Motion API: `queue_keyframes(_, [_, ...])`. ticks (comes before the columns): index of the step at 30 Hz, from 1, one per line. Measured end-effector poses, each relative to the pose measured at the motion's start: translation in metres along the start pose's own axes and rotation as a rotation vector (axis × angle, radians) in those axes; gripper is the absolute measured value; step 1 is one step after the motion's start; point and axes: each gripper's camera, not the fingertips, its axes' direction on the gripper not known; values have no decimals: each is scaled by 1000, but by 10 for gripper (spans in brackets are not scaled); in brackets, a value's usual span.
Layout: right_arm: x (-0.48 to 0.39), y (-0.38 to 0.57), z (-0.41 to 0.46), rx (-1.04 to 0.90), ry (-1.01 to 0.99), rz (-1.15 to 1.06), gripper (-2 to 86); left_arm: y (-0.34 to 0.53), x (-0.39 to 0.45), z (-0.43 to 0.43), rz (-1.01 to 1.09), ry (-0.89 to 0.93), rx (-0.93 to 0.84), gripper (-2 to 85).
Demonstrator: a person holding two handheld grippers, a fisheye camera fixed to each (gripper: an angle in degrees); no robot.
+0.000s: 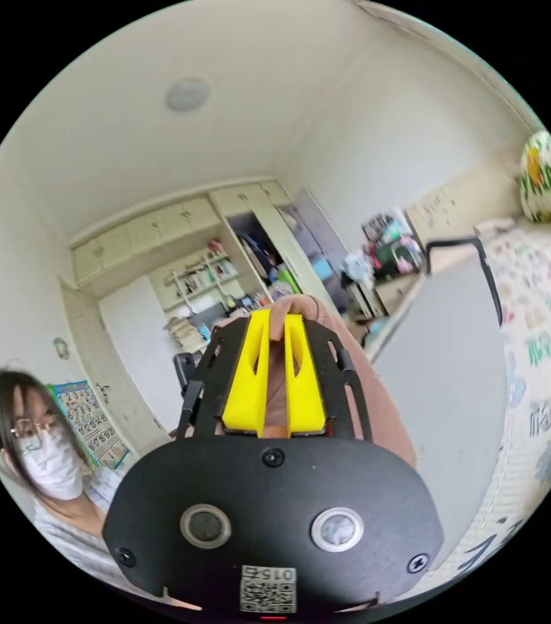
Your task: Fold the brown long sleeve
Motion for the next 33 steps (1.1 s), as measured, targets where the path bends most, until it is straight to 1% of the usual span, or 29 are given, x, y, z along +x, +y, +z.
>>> queue_keyframes(1, [27, 14, 26, -50, 3, 40, 47, 18, -26, 6, -54, -55, -51, 21])
queue_keyframes(2, [40, 21, 37, -67, -5, 69, 47, 27, -37, 8, -66, -72, -74, 23])
queue_keyframes(4, [78, 46, 70, -122, -9, 126, 48, 47, -54, 16, -31, -187, -218, 40])
queue_keyframes(7, [110, 72, 91, -121, 28, 138, 48, 50, -43, 15, 55, -261, -296, 63])
queue_keyframes(10, [140, 81, 91, -95, -30, 204, 49, 44, -17, 0, 169, -257, -298, 85])
queue_keyframes(12, [152, 86, 92, -63, -47, 239, 49, 43, 2, 0, 249, -202, -331, 94])
queue_keyframes(14, [158, 90, 100, -60, -57, 241, 48, 45, 21, 9, 311, -150, -332, 103])
queue_keyframes(16, [161, 93, 111, -69, -55, 229, 49, 55, 50, 32, 418, -153, -297, 113])
queue_keyframes(17, [162, 94, 113, -69, -55, 228, 49, 58, 58, 40, 452, -136, -314, 116])
queue_keyframes(19, [165, 97, 118, -64, -43, 229, 49, 64, 82, 73, 517, -110, -431, 121])
queue_keyframes(21, [170, 99, 122, -62, -35, 232, 49, 68, 95, 92, 562, -148, -460, 115])
queue_keyframes(23, [176, 102, 126, -56, -36, 244, 49, 75, 104, 107, 610, -174, -495, 90])
queue_keyframes(25, [186, 105, 129, -56, -39, 257, 48, 78, 109, 123, 630, -254, -536, 39])
queue_keyframes(27, [193, 106, 131, -55, -22, 253, 46, 79, 111, 127, 632, -255, -563, 27])
queue_keyframes(29, [198, 106, 127, -38, 28, 245, 42, 75, 110, 121, 607, -256, -533, 19])
queue_keyframes(31, [202, 106, 117, 15, 102, 220, 35, 66, 107, 101, 563, -282, -450, 14])
queue_keyframes(33, [207, 106, 108, 60, 136, 212, 33, 59, 100, 81, 519, -323, -385, 11])
